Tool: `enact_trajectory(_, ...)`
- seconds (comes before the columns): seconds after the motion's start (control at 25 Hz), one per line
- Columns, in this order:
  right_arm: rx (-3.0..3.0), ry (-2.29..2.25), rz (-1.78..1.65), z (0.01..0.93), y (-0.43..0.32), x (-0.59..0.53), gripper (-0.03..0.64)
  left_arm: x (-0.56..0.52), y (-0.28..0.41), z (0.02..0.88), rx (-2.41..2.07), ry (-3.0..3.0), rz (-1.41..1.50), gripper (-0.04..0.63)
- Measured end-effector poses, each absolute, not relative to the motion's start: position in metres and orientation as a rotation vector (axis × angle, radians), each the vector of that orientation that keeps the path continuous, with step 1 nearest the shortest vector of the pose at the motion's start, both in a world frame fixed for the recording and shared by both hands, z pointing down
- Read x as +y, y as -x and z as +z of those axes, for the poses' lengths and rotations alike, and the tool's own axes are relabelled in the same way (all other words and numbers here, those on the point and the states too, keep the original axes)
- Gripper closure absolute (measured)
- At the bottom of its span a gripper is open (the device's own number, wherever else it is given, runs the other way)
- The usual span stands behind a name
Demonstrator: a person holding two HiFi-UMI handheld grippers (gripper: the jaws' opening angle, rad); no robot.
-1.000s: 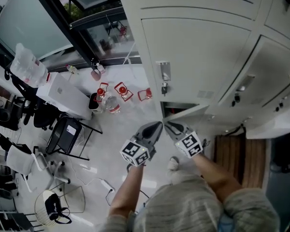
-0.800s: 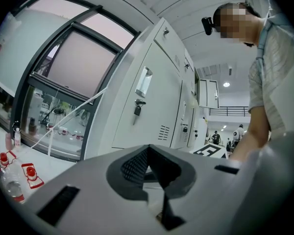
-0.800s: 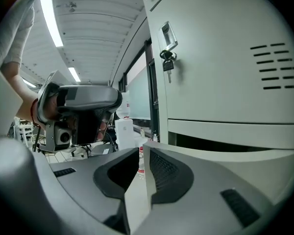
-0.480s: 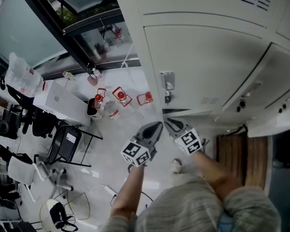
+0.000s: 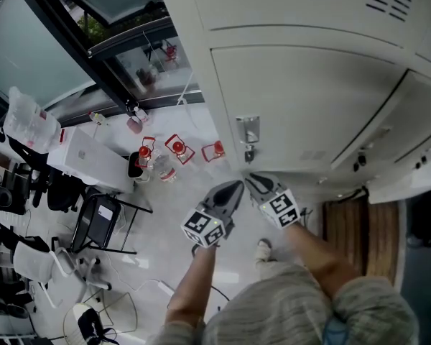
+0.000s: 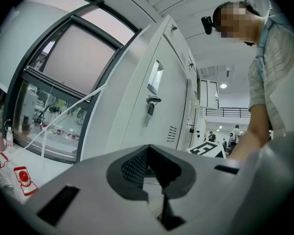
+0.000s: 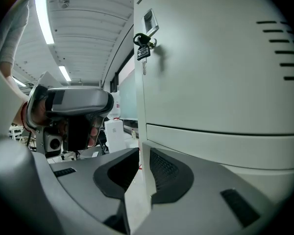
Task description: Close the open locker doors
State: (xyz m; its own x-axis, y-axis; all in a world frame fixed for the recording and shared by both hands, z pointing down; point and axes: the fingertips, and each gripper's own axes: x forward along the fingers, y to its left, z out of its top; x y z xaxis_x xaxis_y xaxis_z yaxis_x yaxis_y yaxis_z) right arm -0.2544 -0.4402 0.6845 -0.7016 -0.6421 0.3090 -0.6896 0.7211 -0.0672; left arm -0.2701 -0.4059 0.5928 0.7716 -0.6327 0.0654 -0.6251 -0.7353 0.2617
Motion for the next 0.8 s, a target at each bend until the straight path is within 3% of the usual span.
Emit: enact_trajectory(0.8,-2.798,-0.989,0.179,0.617,0.24,-0.416,0.552,-0.403,0.254,0.555,-0.985,-2.736,-0.121,0.594)
